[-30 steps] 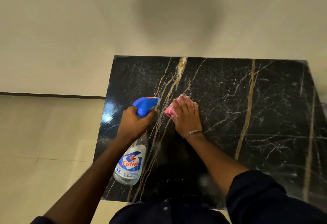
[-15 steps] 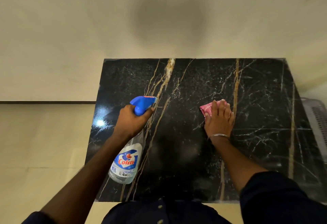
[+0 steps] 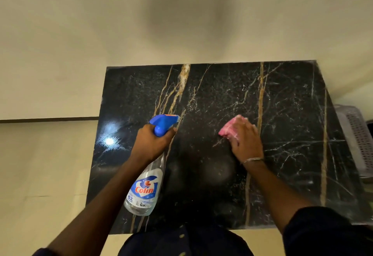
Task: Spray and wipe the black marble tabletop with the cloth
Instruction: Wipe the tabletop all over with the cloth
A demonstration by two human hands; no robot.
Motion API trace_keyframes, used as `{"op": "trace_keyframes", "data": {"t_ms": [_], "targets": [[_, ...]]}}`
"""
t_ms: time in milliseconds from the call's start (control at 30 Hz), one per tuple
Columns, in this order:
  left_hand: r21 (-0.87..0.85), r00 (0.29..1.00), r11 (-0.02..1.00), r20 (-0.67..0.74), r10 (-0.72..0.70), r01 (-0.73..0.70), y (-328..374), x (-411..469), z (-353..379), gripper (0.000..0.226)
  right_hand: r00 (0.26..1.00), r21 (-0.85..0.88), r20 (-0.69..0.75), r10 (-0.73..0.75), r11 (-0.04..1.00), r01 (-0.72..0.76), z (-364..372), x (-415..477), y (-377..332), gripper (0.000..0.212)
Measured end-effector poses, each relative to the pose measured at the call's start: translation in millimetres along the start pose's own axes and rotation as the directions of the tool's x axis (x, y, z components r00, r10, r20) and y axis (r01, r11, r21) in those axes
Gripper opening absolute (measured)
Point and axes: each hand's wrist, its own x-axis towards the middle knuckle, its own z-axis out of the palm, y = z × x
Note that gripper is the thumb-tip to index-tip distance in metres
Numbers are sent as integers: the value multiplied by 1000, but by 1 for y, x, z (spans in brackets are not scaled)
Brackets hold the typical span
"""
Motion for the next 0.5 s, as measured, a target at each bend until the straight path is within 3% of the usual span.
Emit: {"op": "trace_keyframes", "data": {"t_ms": [133,200,333,500], "targets": [[-40,1000,999,-17,12,-12,2,-1,-5,18,956,26,-106,275,961,-274,-2,40,0,54],[-66,1000,998,-23,-1,-1,3,-1,-8,19,946,87,-112,305,951,-296,6,59,-30,51],[-77,999,996,0,-46,46,3,1,-13,25,1000,145,-23,1,989,2,26,81,-120,45],[-97,998,994,32,-49,52,1,8,-20,26,956,119,45,-290,952,283,39,78,-142,54]]}}
